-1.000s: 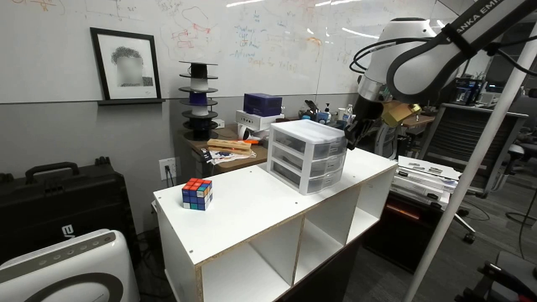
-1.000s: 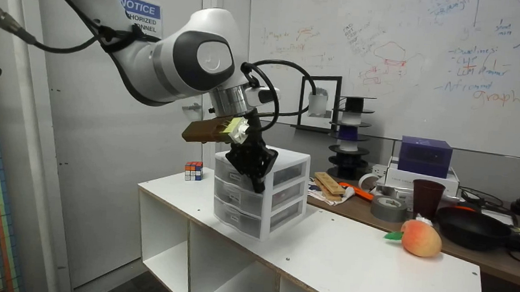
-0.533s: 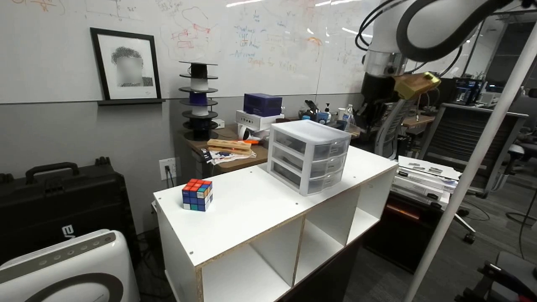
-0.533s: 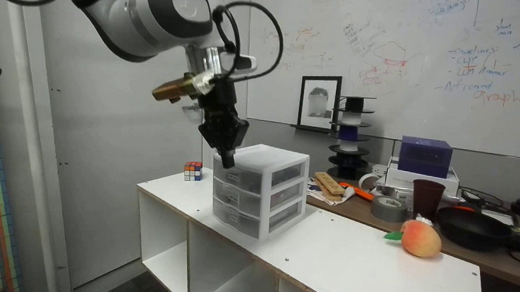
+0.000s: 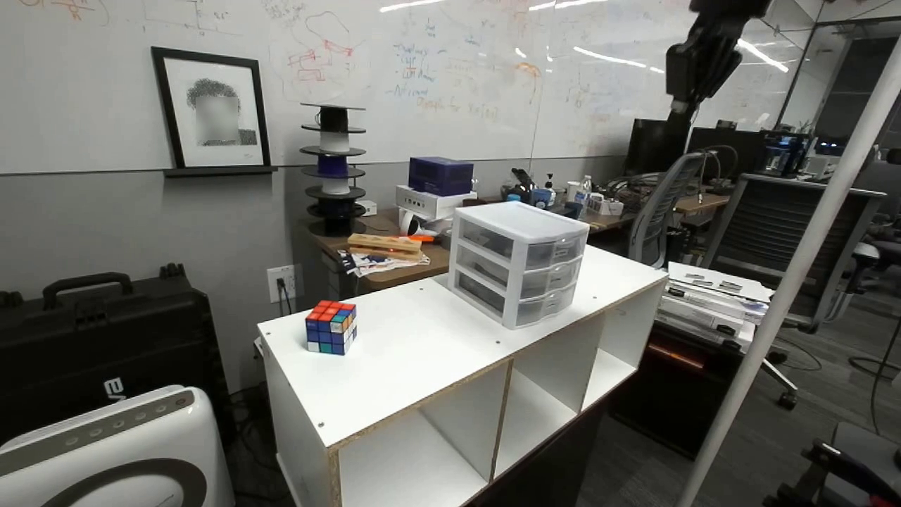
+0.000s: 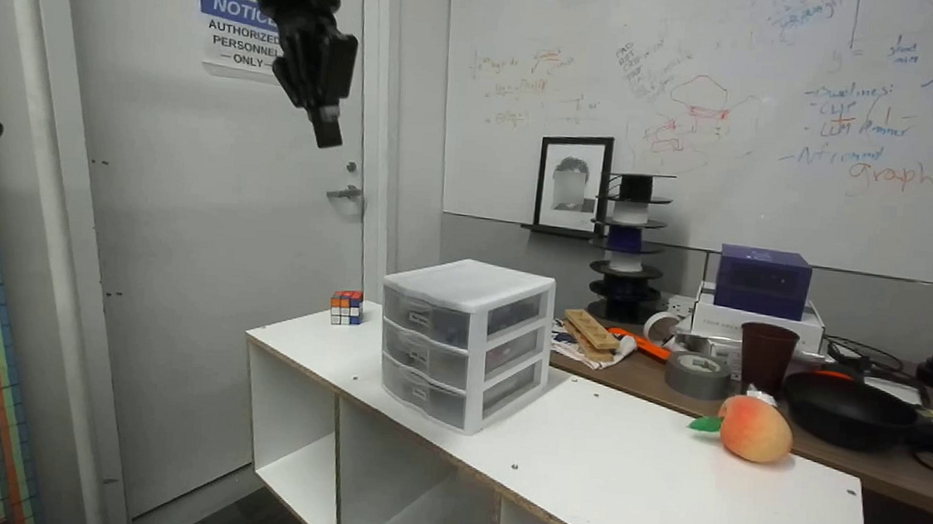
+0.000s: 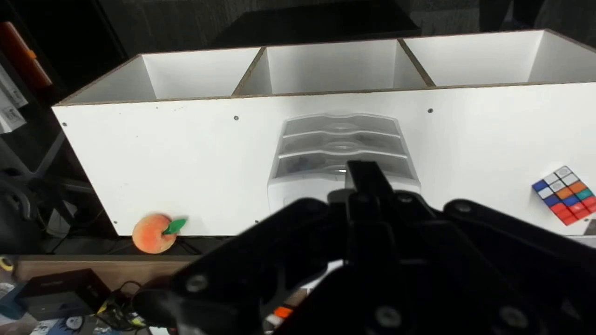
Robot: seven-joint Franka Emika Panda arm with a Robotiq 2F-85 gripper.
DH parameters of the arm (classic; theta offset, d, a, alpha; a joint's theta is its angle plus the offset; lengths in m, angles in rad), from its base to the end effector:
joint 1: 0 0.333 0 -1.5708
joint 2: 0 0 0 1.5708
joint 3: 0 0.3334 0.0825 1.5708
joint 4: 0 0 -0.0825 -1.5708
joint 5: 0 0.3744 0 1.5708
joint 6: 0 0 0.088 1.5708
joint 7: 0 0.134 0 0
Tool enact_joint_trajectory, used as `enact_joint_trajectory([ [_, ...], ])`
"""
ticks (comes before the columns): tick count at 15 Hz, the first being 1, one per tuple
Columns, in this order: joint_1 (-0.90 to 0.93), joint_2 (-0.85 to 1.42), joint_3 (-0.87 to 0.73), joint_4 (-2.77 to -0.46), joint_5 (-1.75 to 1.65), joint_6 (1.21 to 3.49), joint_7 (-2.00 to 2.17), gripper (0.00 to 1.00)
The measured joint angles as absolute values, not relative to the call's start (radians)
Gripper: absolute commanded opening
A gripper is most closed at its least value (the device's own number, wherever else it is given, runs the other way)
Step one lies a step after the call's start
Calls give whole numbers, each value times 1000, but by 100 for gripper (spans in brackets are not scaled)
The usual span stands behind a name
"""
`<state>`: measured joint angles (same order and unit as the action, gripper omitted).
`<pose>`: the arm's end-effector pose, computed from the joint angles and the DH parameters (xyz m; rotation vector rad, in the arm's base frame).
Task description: Put the black object and the tissue into the drawer then close it.
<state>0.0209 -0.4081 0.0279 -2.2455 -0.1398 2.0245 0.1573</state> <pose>0.4379 0.0112 0.5382 3.0030 -0.0904 0.3016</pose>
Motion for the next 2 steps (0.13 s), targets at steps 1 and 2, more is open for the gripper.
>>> enact_joint_trajectory([
  [1, 21, -452, 32, -2243, -124, 1987, 164, 16],
  [2, 21, -487, 32, -2236, -93, 1938, 166, 23],
])
